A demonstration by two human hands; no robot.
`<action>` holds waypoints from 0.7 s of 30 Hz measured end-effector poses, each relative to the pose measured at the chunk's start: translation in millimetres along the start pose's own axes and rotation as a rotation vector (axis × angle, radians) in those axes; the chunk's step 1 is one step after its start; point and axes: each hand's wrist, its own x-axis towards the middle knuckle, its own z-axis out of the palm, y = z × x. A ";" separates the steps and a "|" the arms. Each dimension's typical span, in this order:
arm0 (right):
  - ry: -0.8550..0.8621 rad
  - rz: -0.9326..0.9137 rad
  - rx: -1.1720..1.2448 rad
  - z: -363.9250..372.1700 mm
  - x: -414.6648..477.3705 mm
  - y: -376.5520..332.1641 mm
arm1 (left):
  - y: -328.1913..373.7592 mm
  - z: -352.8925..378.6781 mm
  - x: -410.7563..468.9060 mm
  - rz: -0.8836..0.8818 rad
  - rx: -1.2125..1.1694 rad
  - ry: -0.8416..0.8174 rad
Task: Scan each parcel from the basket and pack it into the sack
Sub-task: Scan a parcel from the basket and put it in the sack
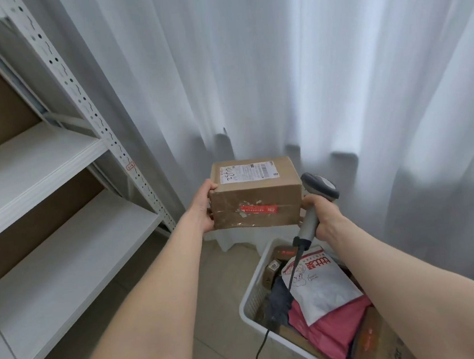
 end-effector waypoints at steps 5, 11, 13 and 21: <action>-0.082 -0.031 0.043 5.4 -6.1 -14.3 | 1.7 2.0 -5.2 0.259 0.187 0.093; -0.196 0.053 0.074 8.3 -10.4 -22.5 | 26.5 -15.0 -11.1 0.239 0.311 0.043; -0.246 0.100 0.076 9.9 -11.8 -21.9 | 32.9 -17.8 -9.0 0.240 0.293 0.058; -0.250 0.121 0.158 27.1 -12.9 -10.4 | 28.0 -9.8 1.3 0.290 -0.038 0.146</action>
